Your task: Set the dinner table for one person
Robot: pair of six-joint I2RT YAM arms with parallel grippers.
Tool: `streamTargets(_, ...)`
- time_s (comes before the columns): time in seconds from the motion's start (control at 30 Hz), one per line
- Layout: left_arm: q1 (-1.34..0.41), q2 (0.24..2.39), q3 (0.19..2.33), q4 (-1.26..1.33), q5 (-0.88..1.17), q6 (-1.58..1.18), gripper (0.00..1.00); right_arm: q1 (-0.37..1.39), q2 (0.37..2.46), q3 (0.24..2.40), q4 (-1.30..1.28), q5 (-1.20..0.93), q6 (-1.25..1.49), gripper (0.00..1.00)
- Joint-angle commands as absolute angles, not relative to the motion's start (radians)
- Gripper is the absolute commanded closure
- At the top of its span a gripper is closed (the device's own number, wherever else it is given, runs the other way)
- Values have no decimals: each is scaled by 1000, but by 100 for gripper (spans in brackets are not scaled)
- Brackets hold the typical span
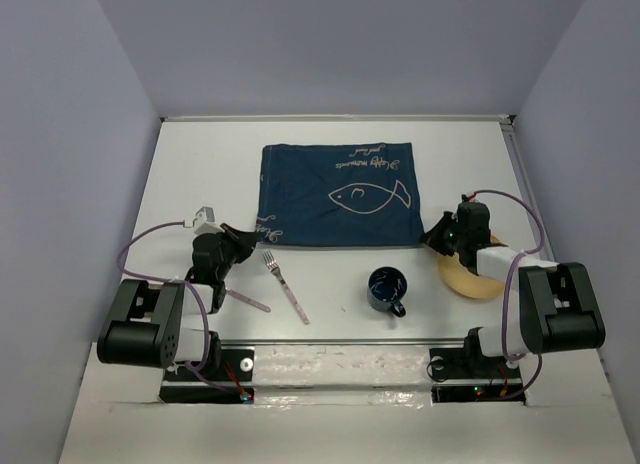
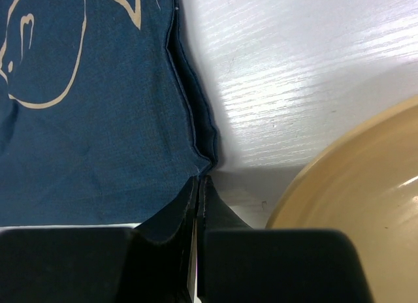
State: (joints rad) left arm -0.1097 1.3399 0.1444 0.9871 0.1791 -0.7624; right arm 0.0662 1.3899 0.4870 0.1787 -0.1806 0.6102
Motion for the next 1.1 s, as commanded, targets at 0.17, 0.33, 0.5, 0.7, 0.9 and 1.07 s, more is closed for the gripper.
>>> streamTargets(0.17,-104,1206,92,1037,192,-753,42,78,1338,488,206,-192,584,73)
streamTargets(0.33,-104,1025,113,899,131,-750,31,78,1266,511,138,-166,568,50)
streamTargets(0.5,-106,871,141,804,101,-747,29,126,1197,537,60,-141,557,49)
streamTargets(0.7,-156,806,224,709,178,-758,32,284,1069,583,-70,-23,541,61)
streamTargets(0.9,-262,665,472,484,247,-692,31,360,916,617,-210,86,537,68)
streamTargets(1.07,-311,559,646,165,330,-496,25,360,894,643,-382,337,528,67)
